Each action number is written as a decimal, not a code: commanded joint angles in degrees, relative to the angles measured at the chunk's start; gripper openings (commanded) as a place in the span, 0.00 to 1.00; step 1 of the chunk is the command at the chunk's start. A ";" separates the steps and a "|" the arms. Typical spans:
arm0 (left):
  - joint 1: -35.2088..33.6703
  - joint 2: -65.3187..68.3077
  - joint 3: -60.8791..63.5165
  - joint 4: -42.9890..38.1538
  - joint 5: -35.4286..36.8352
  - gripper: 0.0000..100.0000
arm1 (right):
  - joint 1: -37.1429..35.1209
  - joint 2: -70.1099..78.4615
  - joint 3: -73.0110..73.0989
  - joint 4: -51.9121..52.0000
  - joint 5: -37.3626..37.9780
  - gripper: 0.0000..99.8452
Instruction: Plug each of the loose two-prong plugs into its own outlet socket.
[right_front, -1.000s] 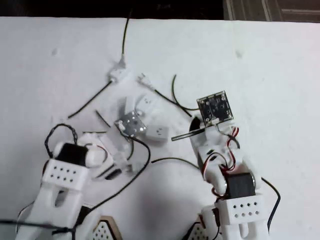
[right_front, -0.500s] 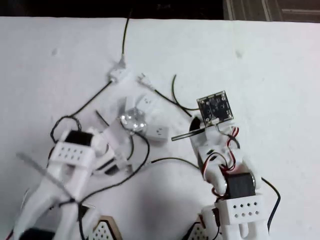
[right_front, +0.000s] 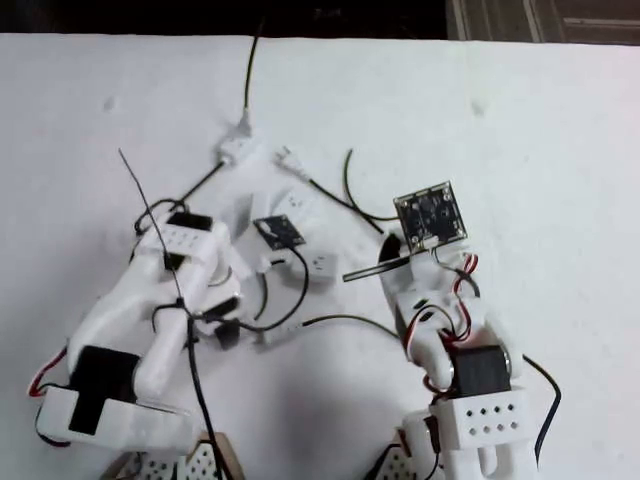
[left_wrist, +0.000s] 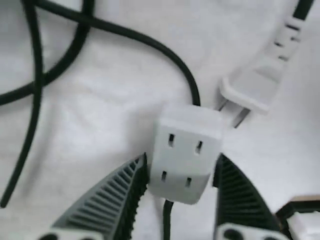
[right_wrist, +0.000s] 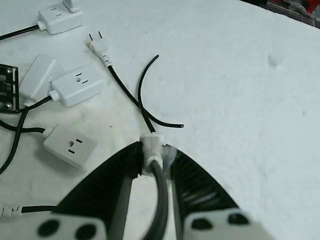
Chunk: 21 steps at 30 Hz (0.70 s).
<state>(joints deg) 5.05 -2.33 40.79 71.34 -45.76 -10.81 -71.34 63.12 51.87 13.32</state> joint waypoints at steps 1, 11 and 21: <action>0.66 0.13 -2.20 0.88 -0.26 0.08 | -0.22 0.13 -0.53 -0.13 0.53 0.02; -5.41 -2.59 -5.36 -1.67 -0.09 0.02 | -0.22 0.13 -0.53 -0.13 0.53 0.02; -4.62 1.63 -3.96 -4.48 2.90 0.10 | -0.48 0.13 -0.53 0.04 0.53 0.02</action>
<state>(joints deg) -0.22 -1.10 37.63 67.03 -43.91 -10.81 -71.34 63.12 51.87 13.32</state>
